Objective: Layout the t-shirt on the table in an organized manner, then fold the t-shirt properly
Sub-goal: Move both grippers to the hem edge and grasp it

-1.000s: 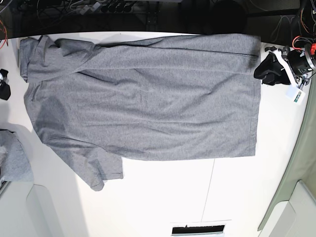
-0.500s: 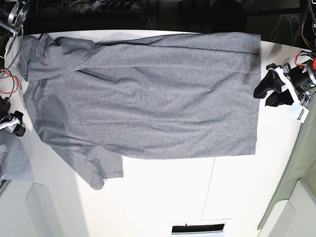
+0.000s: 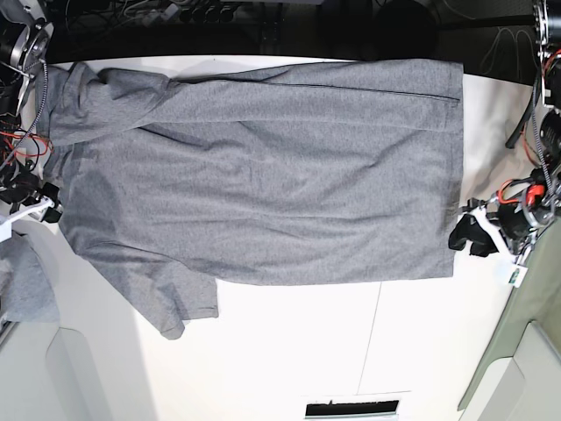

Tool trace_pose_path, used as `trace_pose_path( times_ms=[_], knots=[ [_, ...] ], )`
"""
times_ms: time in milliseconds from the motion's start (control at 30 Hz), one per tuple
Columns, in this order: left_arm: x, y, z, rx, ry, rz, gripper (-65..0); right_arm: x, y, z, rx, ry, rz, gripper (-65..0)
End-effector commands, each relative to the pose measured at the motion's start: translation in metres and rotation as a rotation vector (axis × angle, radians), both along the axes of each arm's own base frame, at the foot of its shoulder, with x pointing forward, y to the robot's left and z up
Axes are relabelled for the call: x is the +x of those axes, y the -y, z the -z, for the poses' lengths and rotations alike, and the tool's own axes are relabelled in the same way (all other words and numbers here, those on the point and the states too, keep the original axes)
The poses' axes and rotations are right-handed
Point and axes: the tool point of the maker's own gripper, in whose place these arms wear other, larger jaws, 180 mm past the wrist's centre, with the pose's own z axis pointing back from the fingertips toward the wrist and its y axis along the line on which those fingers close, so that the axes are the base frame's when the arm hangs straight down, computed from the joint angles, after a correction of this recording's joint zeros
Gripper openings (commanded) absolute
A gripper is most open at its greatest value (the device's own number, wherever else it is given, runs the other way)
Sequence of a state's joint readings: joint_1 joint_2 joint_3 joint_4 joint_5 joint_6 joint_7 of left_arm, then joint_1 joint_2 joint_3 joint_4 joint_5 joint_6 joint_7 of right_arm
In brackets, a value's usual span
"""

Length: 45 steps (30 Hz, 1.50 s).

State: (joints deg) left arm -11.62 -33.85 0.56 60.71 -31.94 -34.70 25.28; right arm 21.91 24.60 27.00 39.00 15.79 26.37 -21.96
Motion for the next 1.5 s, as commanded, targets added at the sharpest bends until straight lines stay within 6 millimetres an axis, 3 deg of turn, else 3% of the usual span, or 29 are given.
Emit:
trace_pose_path(
  times_ms=[0,100,200,333,633,1067,1233,1367,1467],
  knots=[
    [0.018,-0.008,-0.01,0.012,0.039,-0.02,-27.4,0.012,0.013,-0.019,-0.024,0.052,0.01,-35.9],
    [0.039,-0.03,0.009,0.069,0.021,-0.136,-27.4,0.012,0.013,-0.019,-0.024,0.051,0.01,-35.9],
    [0.048,-0.054,0.021,0.082,-0.007,-0.264,-27.4,0.012,0.013,-0.019,-0.023,0.051,0.01,-35.9],
    [0.052,-0.061,0.022,0.041,-0.024,-0.322,-27.4,0.015,0.011,-0.021,0.0,0.07,0.022,-35.9],
    [0.049,-0.042,0.021,-0.073,-0.053,-0.267,-27.4,0.021,-0.005,-0.02,0.048,0.095,0.024,-35.9],
    [0.05,0.011,0.043,-0.103,-0.112,-0.18,-27.4,0.033,-0.061,-0.01,0.154,0.135,-0.029,-35.9],
    [0.051,0.022,0.045,-0.113,-0.115,-0.168,-27.7,0.034,-0.062,-0.012,0.157,0.145,-0.038,-35.9],
    [0.05,0.023,0.046,-0.112,-0.114,-0.166,-39.3,0.034,-0.062,-0.012,0.155,0.148,-0.037,-38.3],
    [0.05,0.023,0.047,-0.107,-0.115,-0.161,-54.8,0.033,-0.064,-0.011,0.14,0.14,-0.066,-59.1]
  ],
)
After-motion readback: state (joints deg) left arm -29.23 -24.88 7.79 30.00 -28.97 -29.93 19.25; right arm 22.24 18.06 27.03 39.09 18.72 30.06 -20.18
